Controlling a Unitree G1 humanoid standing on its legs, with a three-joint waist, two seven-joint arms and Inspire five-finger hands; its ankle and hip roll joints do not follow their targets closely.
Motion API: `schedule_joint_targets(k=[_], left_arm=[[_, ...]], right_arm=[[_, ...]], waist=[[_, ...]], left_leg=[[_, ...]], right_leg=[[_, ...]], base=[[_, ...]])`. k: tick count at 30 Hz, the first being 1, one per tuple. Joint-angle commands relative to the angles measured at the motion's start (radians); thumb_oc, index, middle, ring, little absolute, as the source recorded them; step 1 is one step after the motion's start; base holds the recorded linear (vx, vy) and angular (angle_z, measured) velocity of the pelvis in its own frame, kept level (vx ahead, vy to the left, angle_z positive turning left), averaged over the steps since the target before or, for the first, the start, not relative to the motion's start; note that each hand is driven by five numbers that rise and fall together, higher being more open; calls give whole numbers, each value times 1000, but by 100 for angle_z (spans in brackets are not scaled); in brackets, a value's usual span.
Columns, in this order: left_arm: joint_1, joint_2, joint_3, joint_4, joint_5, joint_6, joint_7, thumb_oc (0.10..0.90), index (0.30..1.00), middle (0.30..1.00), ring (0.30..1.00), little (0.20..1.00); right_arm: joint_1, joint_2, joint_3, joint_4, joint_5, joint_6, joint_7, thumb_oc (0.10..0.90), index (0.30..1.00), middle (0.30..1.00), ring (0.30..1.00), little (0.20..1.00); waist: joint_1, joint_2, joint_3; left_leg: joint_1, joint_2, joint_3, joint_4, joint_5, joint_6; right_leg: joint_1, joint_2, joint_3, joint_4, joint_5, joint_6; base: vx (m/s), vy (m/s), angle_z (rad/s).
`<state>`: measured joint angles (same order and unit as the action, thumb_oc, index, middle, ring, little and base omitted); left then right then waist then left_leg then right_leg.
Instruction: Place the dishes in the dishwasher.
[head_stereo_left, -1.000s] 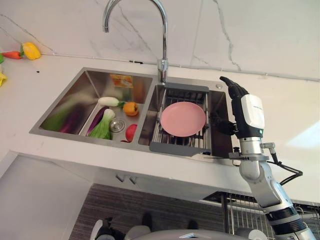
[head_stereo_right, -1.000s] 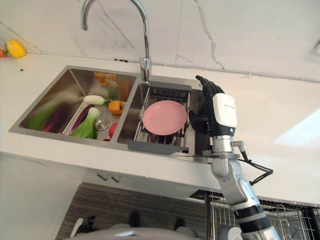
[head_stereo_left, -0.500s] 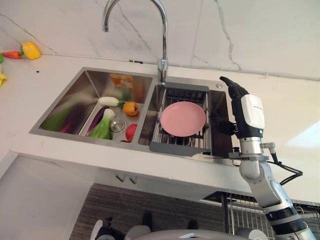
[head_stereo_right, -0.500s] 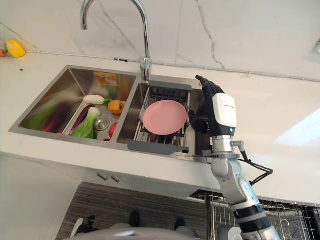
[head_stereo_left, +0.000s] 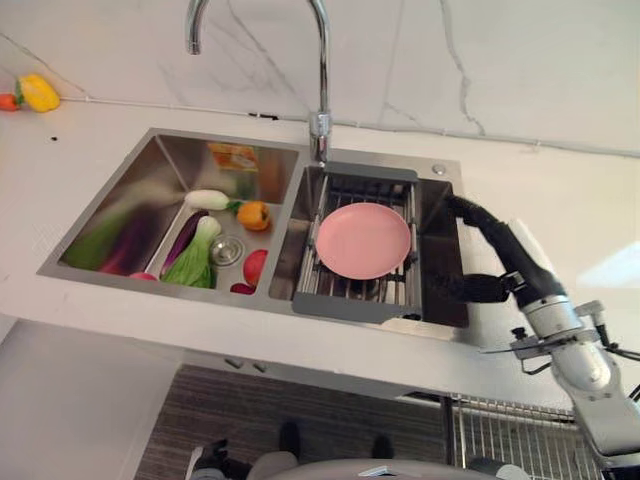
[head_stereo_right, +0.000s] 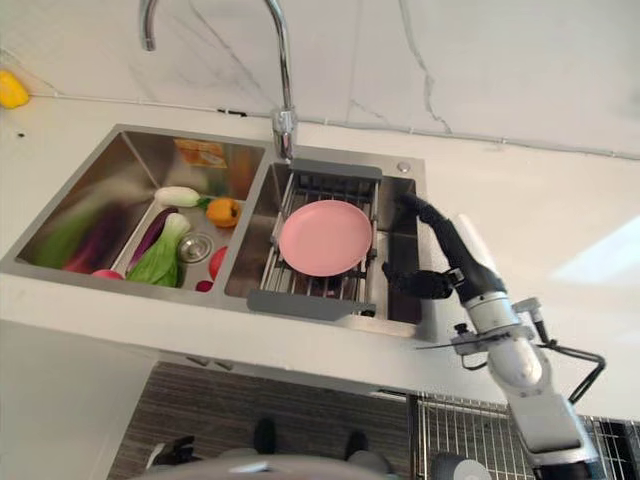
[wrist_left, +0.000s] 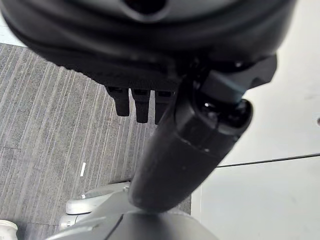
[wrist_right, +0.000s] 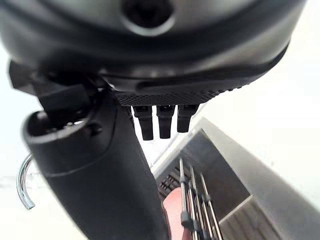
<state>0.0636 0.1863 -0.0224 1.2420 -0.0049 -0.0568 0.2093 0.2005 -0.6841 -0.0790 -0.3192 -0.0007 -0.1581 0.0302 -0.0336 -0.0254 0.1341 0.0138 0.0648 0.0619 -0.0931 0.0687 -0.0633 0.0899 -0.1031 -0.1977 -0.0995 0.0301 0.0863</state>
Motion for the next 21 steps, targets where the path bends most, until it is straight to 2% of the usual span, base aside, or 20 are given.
schedule_joint_targets(k=[1, 2, 8, 14, 21], left_arm=[[-82, -32, -8, 35, 20, -29, -33, 800, 900, 900, 900, 900], [-81, -28, -8, 35, 20, -30, -37, 800, 900, 900, 900, 900], [-80, -20, -14, 37, 13, -24, -47, 800, 900, 900, 900, 900], [-73, -18, -22, 45, 23, -17, -44, 800, 900, 900, 900, 900], [-64, -21, -21, 46, 23, -12, -41, 800, 900, 900, 900, 900]], right_arm=[[-71, -84, -52, -178, -62, -100, 33, 800, 900, 900, 900, 900], [-83, -125, -37, -184, -71, -100, 56, 800, 900, 900, 900, 900], [-140, -187, 61, -153, -110, -87, 95, 800, 900, 900, 900, 900], [-222, -160, 142, -124, -185, -75, 73, 800, 900, 900, 900, 900], [-263, -138, 165, -93, -264, -56, 50, 800, 900, 900, 900, 900]], waist=[[3, -18, -7], [4, -17, -8], [10, -17, -11], [24, -14, -15], [39, -13, -17]], left_leg=[[55, 94, 49, 6, -28, -69], [56, 94, 50, 6, -29, -69], [64, 93, 52, 6, -36, -67], [70, 90, 53, 6, -42, -63], [70, 89, 41, 6, -44, -63]], right_leg=[[-12, -75, 42, 12, -25, 81], [-10, -75, 43, 12, -26, 81], [-4, -78, 41, 12, -28, 82], [3, -81, 39, 12, -31, 83], [14, -84, 30, 12, -37, 81]], base=[[18, 16, -10], [18, 16, -7], [12, 11, -4], [0, 0, 0], [0, 0, 0]])
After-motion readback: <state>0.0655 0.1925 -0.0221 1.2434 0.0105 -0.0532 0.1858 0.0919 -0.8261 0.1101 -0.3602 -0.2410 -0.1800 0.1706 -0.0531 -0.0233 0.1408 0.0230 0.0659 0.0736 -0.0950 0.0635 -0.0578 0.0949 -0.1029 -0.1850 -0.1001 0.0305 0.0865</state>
